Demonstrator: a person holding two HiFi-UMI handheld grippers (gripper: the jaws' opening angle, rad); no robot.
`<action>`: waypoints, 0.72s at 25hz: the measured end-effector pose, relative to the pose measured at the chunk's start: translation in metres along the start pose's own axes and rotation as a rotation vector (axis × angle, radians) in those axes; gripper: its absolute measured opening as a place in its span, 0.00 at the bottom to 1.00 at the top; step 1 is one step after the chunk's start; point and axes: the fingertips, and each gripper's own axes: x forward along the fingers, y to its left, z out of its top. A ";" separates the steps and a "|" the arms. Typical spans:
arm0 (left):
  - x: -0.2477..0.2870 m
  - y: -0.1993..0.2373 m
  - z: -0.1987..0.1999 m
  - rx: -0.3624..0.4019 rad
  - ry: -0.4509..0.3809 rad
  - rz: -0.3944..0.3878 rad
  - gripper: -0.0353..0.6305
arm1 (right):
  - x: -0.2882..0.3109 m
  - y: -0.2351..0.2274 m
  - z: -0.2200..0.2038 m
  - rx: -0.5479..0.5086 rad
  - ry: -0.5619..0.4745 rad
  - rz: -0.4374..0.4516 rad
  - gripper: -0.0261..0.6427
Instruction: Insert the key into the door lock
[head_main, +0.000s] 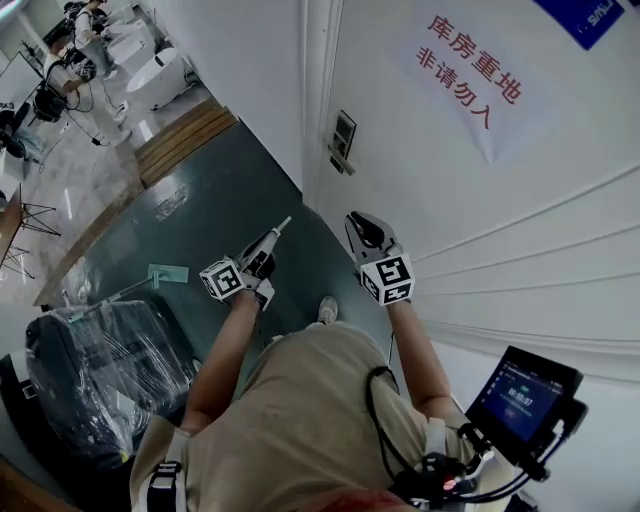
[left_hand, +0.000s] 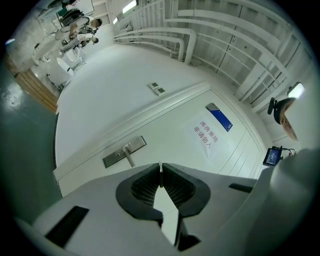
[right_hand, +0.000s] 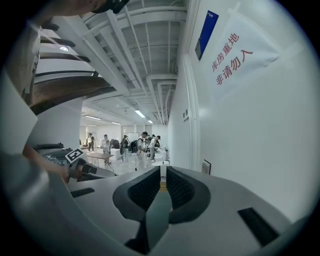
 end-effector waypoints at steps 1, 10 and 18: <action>0.005 -0.001 -0.002 -0.007 0.001 -0.011 0.10 | 0.000 -0.004 -0.002 0.008 0.004 0.001 0.07; 0.077 0.030 -0.008 -0.018 0.023 -0.006 0.11 | 0.010 -0.054 -0.009 0.022 -0.002 0.002 0.07; 0.103 0.052 -0.014 -0.067 0.063 0.072 0.11 | 0.023 -0.081 -0.018 0.023 -0.005 0.005 0.07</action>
